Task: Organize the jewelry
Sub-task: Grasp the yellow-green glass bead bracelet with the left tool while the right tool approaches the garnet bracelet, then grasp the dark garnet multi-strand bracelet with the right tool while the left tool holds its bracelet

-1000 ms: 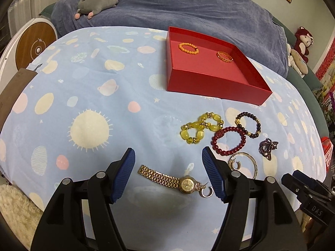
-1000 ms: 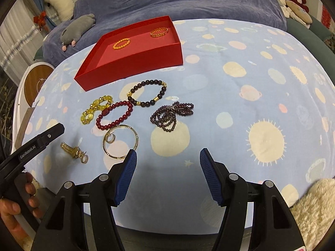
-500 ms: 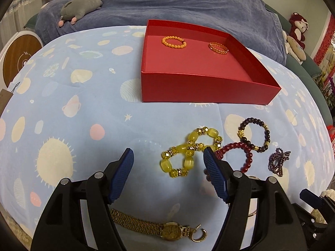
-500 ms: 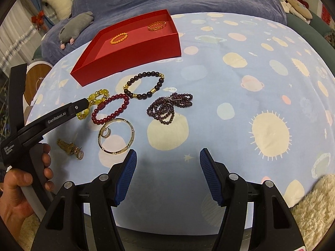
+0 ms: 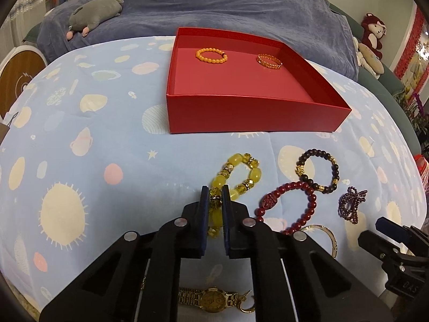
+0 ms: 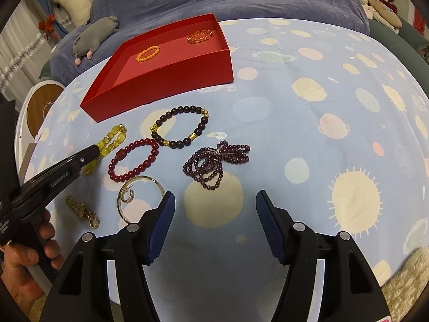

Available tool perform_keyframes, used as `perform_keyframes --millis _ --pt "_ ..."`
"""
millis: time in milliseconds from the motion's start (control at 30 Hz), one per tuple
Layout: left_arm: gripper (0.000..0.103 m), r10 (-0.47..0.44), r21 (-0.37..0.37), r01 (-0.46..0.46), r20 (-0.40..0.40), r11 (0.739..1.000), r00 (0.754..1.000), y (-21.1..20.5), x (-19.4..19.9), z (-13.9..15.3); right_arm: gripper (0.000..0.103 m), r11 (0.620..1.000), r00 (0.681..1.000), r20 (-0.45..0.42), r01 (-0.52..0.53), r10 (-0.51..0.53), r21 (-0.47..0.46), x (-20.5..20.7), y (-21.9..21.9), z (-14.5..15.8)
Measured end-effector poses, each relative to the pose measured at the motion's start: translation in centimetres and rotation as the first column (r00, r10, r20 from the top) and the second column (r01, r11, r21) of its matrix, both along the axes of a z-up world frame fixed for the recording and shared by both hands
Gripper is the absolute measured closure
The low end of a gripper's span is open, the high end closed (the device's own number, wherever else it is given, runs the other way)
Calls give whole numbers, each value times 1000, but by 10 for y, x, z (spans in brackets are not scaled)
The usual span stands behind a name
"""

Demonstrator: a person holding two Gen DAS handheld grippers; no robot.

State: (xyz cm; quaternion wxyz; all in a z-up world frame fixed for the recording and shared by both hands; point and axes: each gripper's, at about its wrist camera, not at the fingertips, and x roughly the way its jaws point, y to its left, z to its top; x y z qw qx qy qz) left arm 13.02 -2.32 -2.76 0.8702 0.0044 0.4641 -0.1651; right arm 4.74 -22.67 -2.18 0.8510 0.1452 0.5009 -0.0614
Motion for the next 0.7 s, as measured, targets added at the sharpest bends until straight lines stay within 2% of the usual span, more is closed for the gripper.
perform_keyframes --millis 100,233,433,533,700 --pt "94 9 -7 -9 -4 1000 1000 2 -4 0 44 1000 1000 -1 14 -14 20 10 -4 -3" --pt "94 21 -23 -21 -13 1000 1000 5 -5 1 55 999 1000 -5 14 -14 34 21 -4 -6" --pt "94 28 -30 -29 -20 999 999 6 -6 1 58 999 1000 -3 20 -20 30 35 -3 -11" --pt "94 32 -33 -33 -22 999 999 6 -7 1 64 1000 1000 -1 20 -20 19 39 -3 -11" --pt "94 31 -36 -32 -27 999 999 6 -9 1 66 1000 1000 -7 19 -18 25 33 -5 -10"
